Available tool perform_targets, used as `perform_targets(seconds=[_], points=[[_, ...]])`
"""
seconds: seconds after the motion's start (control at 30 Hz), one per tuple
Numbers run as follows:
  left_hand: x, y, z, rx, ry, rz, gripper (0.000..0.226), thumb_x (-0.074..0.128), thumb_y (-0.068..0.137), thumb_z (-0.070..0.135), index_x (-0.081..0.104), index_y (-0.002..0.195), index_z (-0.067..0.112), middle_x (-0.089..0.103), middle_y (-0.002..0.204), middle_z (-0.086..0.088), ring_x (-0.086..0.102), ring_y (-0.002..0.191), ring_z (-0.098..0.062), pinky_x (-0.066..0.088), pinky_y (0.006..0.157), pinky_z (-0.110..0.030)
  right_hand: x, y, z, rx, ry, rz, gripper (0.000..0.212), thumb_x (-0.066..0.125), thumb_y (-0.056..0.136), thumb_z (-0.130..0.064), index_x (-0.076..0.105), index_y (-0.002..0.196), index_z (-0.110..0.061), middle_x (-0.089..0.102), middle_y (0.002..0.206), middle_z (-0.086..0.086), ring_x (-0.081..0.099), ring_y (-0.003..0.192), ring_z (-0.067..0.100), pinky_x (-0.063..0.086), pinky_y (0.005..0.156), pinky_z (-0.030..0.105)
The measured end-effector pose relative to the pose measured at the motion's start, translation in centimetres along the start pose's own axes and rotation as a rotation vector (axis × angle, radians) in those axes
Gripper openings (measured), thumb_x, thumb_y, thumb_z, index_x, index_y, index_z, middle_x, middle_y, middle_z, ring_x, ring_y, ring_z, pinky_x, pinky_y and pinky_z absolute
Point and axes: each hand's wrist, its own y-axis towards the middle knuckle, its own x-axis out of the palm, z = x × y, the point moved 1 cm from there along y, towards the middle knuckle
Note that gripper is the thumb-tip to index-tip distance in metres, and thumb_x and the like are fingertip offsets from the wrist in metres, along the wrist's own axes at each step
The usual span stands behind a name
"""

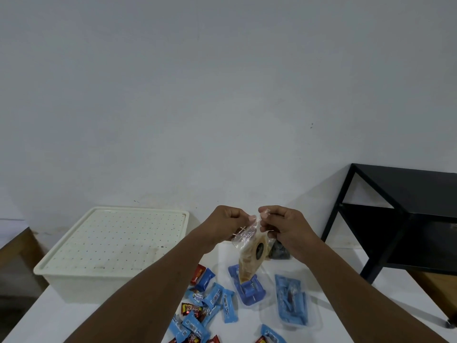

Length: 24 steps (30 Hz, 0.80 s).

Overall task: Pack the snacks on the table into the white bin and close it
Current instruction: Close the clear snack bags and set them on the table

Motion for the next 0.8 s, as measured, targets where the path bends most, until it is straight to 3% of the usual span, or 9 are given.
perform_targets(seconds=[0.1, 0.23, 0.47, 0.6, 0.7, 0.8], points=[[-0.4, 0.3, -0.6, -0.014, -0.004, 0.006, 0.028, 0.072, 0.087, 0.038, 0.078, 0.089, 0.011, 0.075, 0.099, -0.018, 0.066, 0.084, -0.023, 0.051, 0.076, -0.035, -0.1, 0.2, 0.0, 0.02, 0.026, -0.013, 0.017, 0.064, 0.091, -0.006, 0.071, 0.106, -0.006, 0.065, 0.076, 0.014, 0.064, 0.072, 0.024, 0.044, 0.064, 0.033], [0.0, 0.7, -1.0, 0.038, 0.062, 0.042, 0.028, 0.072, 0.088, 0.034, 0.077, 0.087, 0.007, 0.075, 0.092, -0.019, 0.061, 0.077, -0.021, 0.047, 0.066, -0.026, 0.1, 0.6, 0.0, 0.076, -0.01, 0.003, 0.021, 0.071, 0.087, -0.017, 0.07, 0.107, -0.01, 0.07, 0.082, 0.011, 0.069, 0.076, 0.023, 0.045, 0.065, 0.035], [0.7, 1.6, -0.9, 0.059, 0.09, 0.027, 0.027, 0.068, 0.093, 0.029, 0.075, 0.088, 0.003, 0.075, 0.082, -0.012, 0.061, 0.064, -0.012, 0.046, 0.057, -0.018, -0.4, 1.9, 0.6, 0.099, 0.051, 0.086, 0.019, 0.064, 0.087, 0.001, 0.068, 0.105, -0.006, 0.066, 0.072, 0.013, 0.065, 0.067, 0.021, 0.044, 0.058, 0.031], [-0.1, 1.9, -1.5, 0.04, 0.092, 0.049, 0.018, 0.068, 0.093, 0.026, 0.073, 0.097, 0.009, 0.077, 0.09, -0.005, 0.075, 0.081, -0.017, 0.053, 0.071, -0.026, -1.4, 3.1, 0.3, 0.093, 0.148, 0.205, 0.023, 0.057, 0.086, 0.006, 0.067, 0.104, -0.004, 0.063, 0.072, 0.012, 0.06, 0.067, 0.023, 0.047, 0.058, 0.031], [-1.4, 2.0, -2.9, 0.008, 0.095, 0.101, 0.011, 0.064, 0.093, 0.019, 0.072, 0.095, 0.012, 0.077, 0.1, -0.004, 0.073, 0.094, -0.02, 0.054, 0.078, -0.03, -2.4, 4.0, 0.0, 0.113, 0.216, 0.285, 0.022, 0.058, 0.086, 0.007, 0.065, 0.104, -0.002, 0.063, 0.074, 0.013, 0.061, 0.065, 0.023, 0.049, 0.058, 0.03], [-1.5, 2.1, -4.1, -0.043, 0.153, 0.033, 0.017, 0.062, 0.09, 0.013, 0.079, 0.093, 0.015, 0.069, 0.122, 0.004, 0.066, 0.107, -0.016, 0.053, 0.084, -0.028, -2.5, 4.9, 0.3, 0.138, 0.247, 0.33, 0.021, 0.06, 0.087, 0.007, 0.064, 0.107, 0.0, 0.063, 0.074, 0.014, 0.061, 0.064, 0.023, 0.05, 0.06, 0.03]])
